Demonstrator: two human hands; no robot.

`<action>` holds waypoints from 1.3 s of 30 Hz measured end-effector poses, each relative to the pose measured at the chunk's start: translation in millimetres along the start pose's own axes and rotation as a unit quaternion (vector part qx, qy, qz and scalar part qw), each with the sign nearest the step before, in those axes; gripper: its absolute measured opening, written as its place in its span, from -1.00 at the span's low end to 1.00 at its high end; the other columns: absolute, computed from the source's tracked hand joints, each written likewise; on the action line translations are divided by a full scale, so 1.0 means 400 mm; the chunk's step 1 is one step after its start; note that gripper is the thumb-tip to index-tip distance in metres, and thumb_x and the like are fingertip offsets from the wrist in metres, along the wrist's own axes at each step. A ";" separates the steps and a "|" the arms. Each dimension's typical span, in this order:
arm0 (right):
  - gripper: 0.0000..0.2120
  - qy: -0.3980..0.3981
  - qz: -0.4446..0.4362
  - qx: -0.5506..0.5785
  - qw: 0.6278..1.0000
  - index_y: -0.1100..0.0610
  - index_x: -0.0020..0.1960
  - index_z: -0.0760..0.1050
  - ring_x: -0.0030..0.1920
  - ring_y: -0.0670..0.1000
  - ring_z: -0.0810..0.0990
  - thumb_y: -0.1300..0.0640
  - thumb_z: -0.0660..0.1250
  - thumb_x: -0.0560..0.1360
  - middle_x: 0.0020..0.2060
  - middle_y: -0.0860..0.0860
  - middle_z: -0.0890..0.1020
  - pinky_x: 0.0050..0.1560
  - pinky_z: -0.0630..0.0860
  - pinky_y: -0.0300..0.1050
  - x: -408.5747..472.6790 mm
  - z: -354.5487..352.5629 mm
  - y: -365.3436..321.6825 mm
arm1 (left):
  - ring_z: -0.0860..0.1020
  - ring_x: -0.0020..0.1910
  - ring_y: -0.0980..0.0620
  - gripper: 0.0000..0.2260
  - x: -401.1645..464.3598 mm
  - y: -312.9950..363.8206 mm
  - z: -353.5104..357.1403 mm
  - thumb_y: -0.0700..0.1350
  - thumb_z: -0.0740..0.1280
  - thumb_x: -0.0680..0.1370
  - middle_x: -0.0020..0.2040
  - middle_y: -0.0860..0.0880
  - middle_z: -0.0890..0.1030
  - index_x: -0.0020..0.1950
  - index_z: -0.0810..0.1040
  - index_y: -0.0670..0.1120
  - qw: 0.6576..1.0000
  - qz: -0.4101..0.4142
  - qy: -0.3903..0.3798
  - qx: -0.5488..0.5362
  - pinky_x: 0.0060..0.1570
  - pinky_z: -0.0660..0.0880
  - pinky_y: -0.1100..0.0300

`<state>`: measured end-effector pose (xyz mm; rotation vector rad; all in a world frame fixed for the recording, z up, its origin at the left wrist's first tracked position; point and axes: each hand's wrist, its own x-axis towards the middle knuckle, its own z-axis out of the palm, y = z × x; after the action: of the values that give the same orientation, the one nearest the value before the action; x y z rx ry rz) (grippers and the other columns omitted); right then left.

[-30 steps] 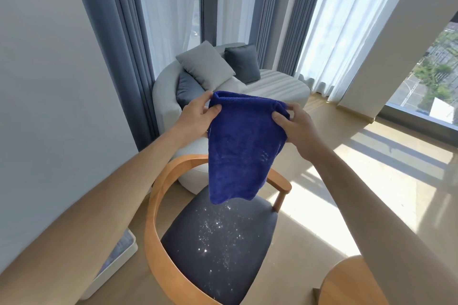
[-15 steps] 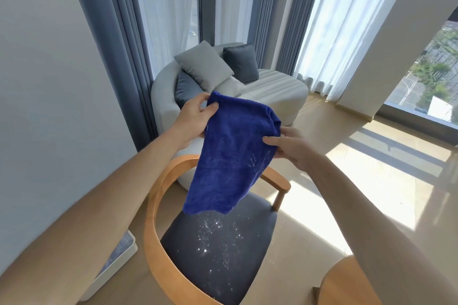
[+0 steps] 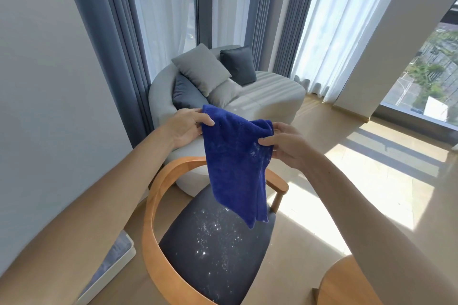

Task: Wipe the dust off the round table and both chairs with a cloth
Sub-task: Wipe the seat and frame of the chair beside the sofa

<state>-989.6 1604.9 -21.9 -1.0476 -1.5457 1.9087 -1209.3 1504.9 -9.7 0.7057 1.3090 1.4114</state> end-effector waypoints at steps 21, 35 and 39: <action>-0.80 0.095 0.021 -0.108 0.989 0.22 0.11 0.57 -0.06 0.08 0.63 0.27 0.38 0.49 -0.06 0.09 0.66 -0.10 0.61 0.02 0.009 -0.011 -0.011 | 0.55 -0.09 0.03 -0.62 0.013 -0.030 0.009 -0.18 0.40 0.52 0.09 -0.09 0.50 0.28 0.36 -0.04 0.980 0.010 0.075 0.184 -0.38 0.55 0.23; -0.76 0.167 -0.098 -0.383 0.903 0.11 0.19 0.48 -0.01 0.05 0.52 0.22 0.26 0.53 0.02 0.03 0.56 -0.13 0.44 -0.13 0.012 -0.016 0.007 | 0.61 -0.05 -0.06 -0.82 -0.014 -0.036 0.003 -0.08 0.33 0.57 -0.04 -0.12 0.64 0.16 0.46 -0.03 0.868 0.130 0.069 0.474 0.01 0.58 0.00; -0.70 0.151 -0.033 -0.235 0.959 0.10 0.23 0.42 -0.08 -0.03 0.50 0.18 0.35 0.52 -0.02 0.00 0.52 -0.19 0.46 -0.15 0.009 -0.024 -0.001 | 0.61 -0.08 -0.07 -0.83 -0.007 -0.035 0.001 -0.08 0.37 0.55 -0.08 -0.15 0.63 0.09 0.46 -0.05 0.905 0.109 0.086 0.402 -0.15 0.62 0.08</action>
<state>-984.2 1613.6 -23.2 -1.3870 -1.8613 1.2815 -1204.2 1500.6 -22.1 1.3229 2.0328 1.0809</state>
